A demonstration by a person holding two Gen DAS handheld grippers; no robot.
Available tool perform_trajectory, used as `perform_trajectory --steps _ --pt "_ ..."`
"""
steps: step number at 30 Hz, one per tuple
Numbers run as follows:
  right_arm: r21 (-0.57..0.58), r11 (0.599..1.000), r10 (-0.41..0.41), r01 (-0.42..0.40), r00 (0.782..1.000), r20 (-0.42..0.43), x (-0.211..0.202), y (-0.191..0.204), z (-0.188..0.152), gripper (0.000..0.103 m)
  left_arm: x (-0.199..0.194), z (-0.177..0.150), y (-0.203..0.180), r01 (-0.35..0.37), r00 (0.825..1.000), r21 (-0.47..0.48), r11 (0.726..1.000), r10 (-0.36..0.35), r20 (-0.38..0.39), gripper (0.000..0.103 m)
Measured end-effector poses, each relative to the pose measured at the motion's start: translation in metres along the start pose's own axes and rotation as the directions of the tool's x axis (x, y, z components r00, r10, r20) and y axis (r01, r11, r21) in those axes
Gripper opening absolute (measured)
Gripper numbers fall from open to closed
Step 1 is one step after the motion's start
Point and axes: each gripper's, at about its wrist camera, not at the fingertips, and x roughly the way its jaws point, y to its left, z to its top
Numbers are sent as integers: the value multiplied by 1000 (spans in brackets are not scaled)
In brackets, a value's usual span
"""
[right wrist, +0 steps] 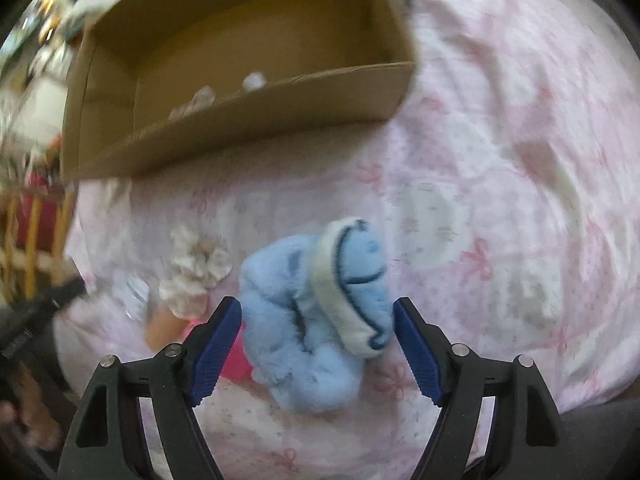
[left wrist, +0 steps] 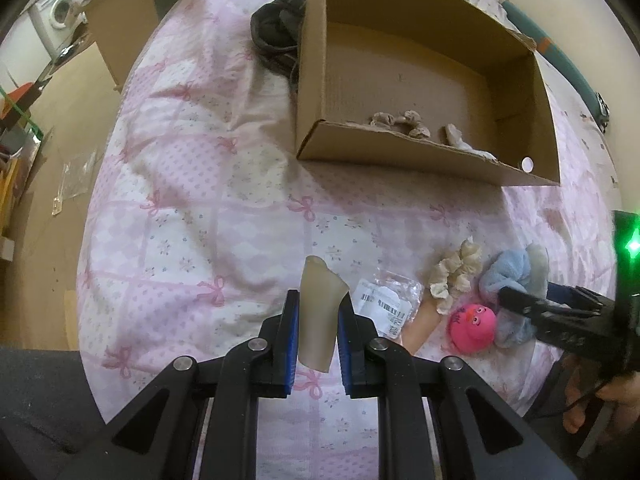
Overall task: Organize soft objects
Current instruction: 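Grasp the tan cone piece with the left gripper while the right gripper grasps the blue plush, then carry both items over the box and open the left gripper to drop the tan piece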
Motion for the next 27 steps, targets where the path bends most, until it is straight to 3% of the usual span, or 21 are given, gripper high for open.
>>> perform_trajectory --steps 5,6,7,10,13,20,27 --pt "-31 999 -40 38 998 -39 15 7 -1 82 1 0 0 -7 1000 -2 1000 7 -1 15" --pt "-37 998 -42 40 999 -34 15 8 -1 78 0 0 0 -9 1000 -3 1000 9 2 15" --pt "-48 998 -44 42 999 -30 14 10 -2 65 0 0 0 -11 1000 -4 1000 11 4 15" --pt "-64 997 -46 44 999 -19 12 17 -4 44 -1 0 1 -18 1000 -5 1000 18 9 15" --pt "-66 997 -34 35 999 9 6 20 -6 32 0 0 2 -25 1000 -7 1000 25 6 15" --pt "-60 997 49 -39 984 171 -38 17 -7 29 -1 2 4 -37 999 -19 999 37 19 16" --pt "-74 994 92 -80 982 168 -43 22 -7 29 -5 1 3 -55 998 -14 998 56 39 15"
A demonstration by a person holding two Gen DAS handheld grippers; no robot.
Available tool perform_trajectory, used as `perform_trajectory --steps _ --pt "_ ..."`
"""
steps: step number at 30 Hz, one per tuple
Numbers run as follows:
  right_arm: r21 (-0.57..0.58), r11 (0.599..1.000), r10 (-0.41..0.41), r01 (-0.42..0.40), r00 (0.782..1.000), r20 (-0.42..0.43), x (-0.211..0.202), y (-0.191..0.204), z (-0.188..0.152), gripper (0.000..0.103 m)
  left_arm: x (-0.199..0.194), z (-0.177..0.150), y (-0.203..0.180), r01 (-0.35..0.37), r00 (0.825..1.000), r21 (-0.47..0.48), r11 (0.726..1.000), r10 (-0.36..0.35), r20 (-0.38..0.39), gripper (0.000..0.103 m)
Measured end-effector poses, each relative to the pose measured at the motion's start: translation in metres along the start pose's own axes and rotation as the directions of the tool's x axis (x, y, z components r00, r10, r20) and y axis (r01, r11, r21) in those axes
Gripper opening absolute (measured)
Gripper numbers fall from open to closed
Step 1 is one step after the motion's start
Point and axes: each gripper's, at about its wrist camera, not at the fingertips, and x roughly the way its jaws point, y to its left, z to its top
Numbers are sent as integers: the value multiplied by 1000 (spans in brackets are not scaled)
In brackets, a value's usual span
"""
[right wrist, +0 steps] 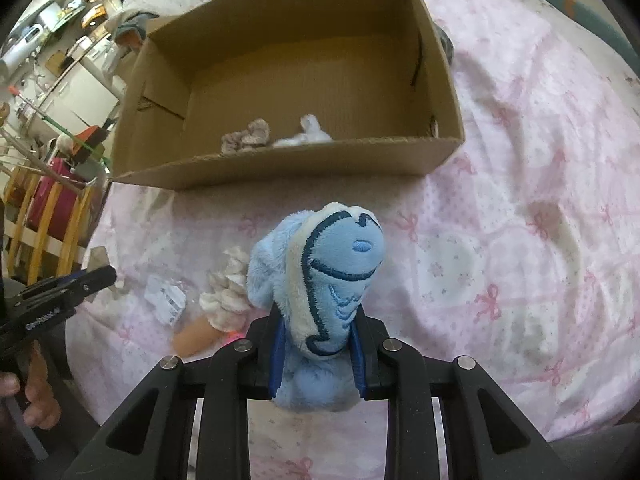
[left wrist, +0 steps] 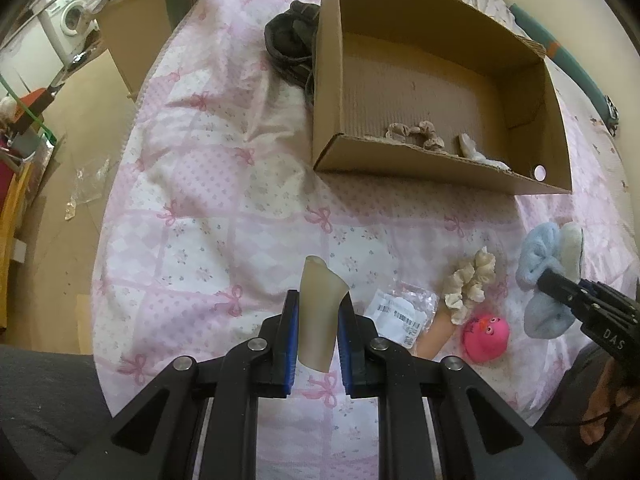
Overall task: Organize soft objects
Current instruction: 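Carry both items over the box and open the left gripper to drop the tan piece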
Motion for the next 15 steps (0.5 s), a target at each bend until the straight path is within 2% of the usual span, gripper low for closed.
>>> perform_trajectory --steps 7,15 --pt "4 999 46 -46 998 39 -6 -2 2 29 -6 5 8 -11 1000 -44 999 12 25 15" --pt "-5 994 108 -108 981 163 -41 0 9 29 -44 31 -4 -7 987 -28 1000 12 162 15"
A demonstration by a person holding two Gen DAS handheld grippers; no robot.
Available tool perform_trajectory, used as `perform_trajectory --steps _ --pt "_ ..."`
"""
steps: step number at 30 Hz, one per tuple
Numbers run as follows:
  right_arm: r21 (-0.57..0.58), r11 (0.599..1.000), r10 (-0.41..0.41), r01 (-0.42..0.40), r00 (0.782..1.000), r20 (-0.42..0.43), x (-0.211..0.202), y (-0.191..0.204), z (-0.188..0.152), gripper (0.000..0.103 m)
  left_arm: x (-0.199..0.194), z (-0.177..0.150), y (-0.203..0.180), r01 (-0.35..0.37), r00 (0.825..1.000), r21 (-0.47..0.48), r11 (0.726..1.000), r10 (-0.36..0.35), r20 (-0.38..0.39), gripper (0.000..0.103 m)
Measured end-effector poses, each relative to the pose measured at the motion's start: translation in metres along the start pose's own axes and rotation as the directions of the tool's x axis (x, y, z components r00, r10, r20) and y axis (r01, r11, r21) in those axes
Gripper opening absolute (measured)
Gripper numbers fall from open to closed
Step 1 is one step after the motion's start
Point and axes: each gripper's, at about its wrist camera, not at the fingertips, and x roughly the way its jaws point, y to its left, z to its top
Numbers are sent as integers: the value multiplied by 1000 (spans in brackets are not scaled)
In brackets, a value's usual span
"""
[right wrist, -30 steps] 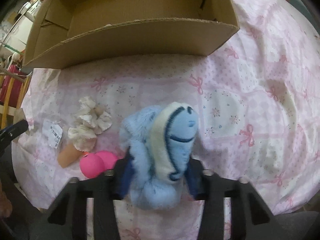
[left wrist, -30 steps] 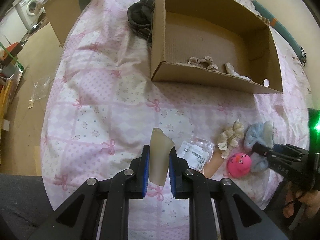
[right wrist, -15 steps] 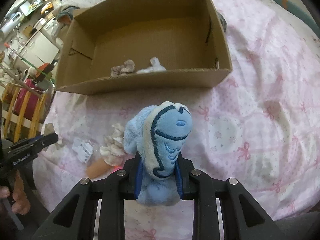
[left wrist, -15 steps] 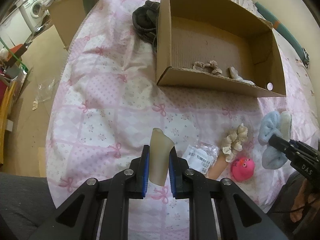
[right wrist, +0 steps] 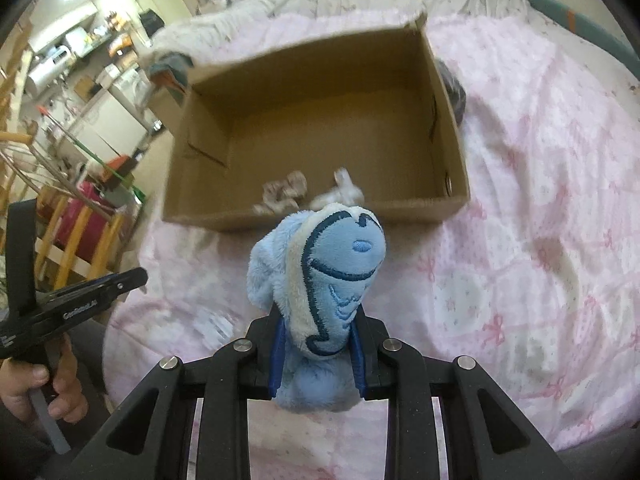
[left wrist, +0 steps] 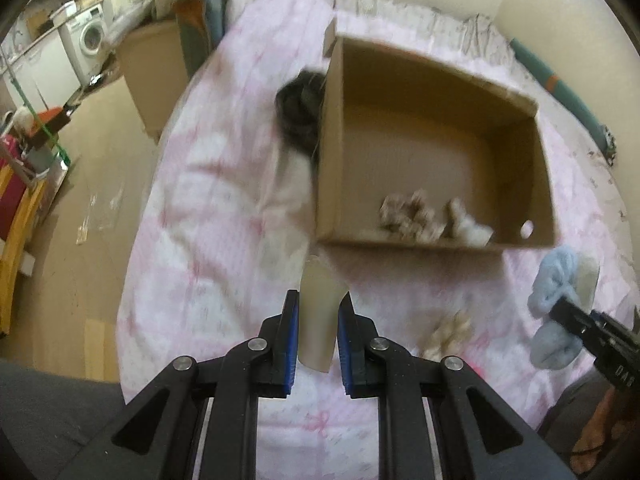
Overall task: Organize soft objects
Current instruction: 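Carry both items over the box and open the left gripper to drop the tan piece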
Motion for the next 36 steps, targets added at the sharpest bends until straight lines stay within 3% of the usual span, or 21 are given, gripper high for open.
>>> perform_trajectory --steps 7,11,17,22,36 --pt "6 997 76 -77 993 91 -21 0 30 29 -11 44 -26 38 997 25 999 -39 61 15" --pt "-25 997 70 -68 989 131 -22 0 58 29 -3 69 -39 28 996 40 999 -31 78 15" --pt "10 997 78 -80 985 155 1 -15 100 29 18 101 -49 1 993 32 999 -5 118 15" --pt "38 997 63 -69 989 136 30 -26 124 29 41 117 -68 -32 992 94 995 20 125 16" --pt "110 994 11 -15 999 42 83 -57 113 29 102 117 -92 -52 998 168 984 44 51 17"
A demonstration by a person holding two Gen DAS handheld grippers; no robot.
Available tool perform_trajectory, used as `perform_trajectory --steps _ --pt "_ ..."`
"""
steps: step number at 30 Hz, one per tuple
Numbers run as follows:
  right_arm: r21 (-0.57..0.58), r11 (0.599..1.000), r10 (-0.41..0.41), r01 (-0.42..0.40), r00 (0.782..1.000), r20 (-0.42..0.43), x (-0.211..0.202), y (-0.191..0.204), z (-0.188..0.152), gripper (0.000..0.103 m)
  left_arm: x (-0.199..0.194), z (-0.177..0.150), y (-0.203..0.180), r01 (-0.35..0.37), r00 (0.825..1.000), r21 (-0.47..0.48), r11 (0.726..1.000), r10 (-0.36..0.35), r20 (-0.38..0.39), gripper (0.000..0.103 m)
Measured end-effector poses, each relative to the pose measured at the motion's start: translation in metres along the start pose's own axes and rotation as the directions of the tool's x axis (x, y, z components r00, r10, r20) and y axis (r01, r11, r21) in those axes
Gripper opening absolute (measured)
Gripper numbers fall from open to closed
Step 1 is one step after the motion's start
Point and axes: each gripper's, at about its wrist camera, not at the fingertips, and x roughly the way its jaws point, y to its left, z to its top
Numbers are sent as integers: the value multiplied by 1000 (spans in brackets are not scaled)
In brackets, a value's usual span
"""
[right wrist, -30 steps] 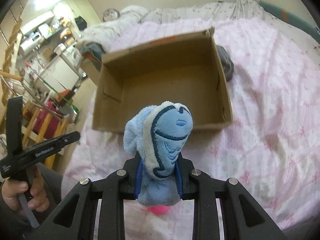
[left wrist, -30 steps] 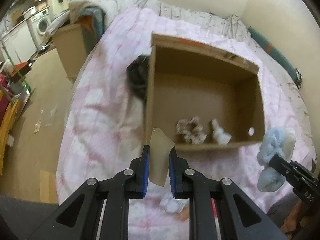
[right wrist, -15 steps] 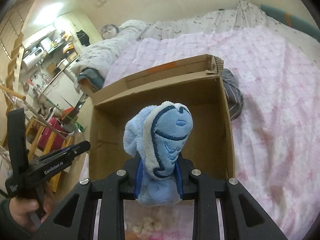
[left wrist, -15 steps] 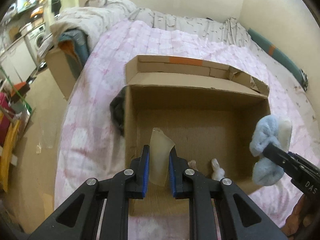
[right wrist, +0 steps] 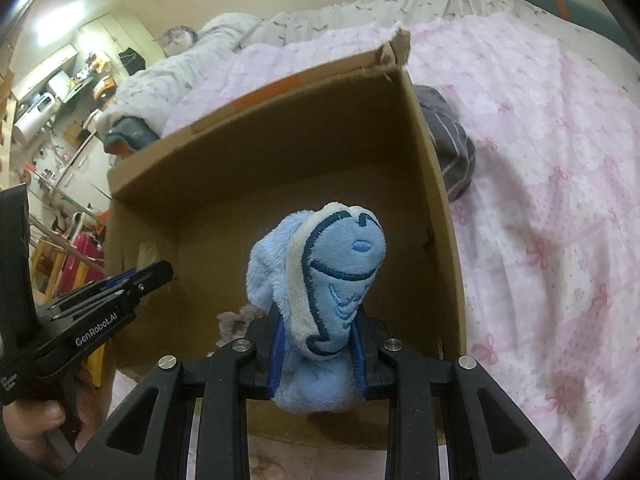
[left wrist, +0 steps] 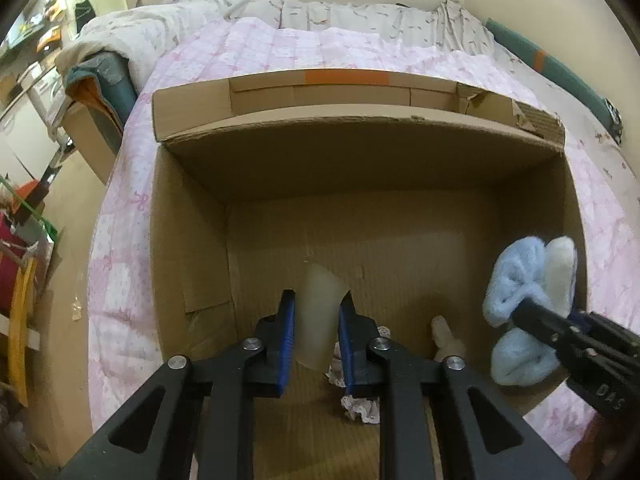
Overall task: Organize soft objects
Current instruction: 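Carry both items over the box and open the left gripper to drop the tan piece, then lower the blue plush into the box, open the right gripper, withdraw both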
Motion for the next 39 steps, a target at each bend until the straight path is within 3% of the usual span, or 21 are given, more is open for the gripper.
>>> perform_trajectory --steps 6,14,16,19,26,30,34,39 --pt "-16 1000 0 0 1000 5 -1 4 -1 31 8 1 5 -13 1000 -32 999 12 -18 20" --pt "-27 1000 -8 8 1000 -7 3 8 -1 31 2 -1 2 -28 1000 -19 999 28 0 41" --pt "-20 1000 -6 5 1000 -5 3 7 -1 31 1 -2 2 -29 1000 -18 999 29 2 53" --pt "-15 1000 -14 14 1000 -9 5 6 -2 31 -3 -1 3 -28 1000 -23 999 29 10 62" --pt "-20 1000 -11 11 1000 -11 6 9 -2 33 -10 -2 10 -27 1000 -57 998 27 8 64" --pt "-13 1000 11 -11 1000 -29 6 5 -4 48 -14 -3 11 -23 1000 -54 998 23 12 64" --pt "-49 998 29 -28 999 16 -3 15 -4 76 -20 -5 12 -24 999 -50 998 25 21 64" --pt "-65 997 32 -29 998 53 -14 18 -4 78 -30 -7 15 -16 999 -55 998 17 31 64"
